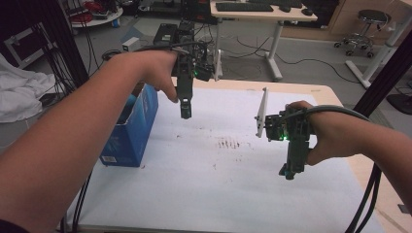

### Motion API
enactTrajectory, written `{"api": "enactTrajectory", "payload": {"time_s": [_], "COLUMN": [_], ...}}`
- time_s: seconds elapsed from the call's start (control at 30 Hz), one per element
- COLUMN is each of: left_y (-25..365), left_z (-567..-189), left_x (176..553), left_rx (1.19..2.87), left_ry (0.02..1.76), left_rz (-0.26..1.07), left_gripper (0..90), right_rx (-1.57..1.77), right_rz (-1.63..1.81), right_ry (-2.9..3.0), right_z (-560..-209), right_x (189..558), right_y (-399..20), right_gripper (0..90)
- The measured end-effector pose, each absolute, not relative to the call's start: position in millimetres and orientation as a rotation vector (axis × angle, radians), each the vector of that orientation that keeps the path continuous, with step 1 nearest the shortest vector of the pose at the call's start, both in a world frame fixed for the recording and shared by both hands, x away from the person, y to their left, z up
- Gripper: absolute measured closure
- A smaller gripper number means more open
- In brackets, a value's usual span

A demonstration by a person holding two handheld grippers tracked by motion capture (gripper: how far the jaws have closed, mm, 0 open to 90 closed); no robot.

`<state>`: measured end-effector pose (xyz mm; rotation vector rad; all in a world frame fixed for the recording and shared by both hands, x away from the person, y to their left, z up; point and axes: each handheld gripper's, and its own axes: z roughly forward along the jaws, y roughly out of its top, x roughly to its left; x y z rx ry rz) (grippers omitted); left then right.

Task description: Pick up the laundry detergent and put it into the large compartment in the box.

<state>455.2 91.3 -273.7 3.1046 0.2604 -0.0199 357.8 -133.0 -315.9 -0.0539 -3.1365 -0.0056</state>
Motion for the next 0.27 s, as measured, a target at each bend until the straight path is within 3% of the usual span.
{"api": "enactTrajectory", "payload": {"time_s": [0.27], "left_y": [96.0], "left_z": [-269.4], "left_x": [453.3], "left_rx": [3.088], "left_ry": [0.261], "left_rz": [-0.019], "left_gripper": [1.7], "right_rx": [-0.062], "right_rz": [-0.009], "right_ry": [-3.132], "right_z": [-314.9], "right_x": [357.0], "right_y": [-133.5], "right_gripper": [1.4]}}
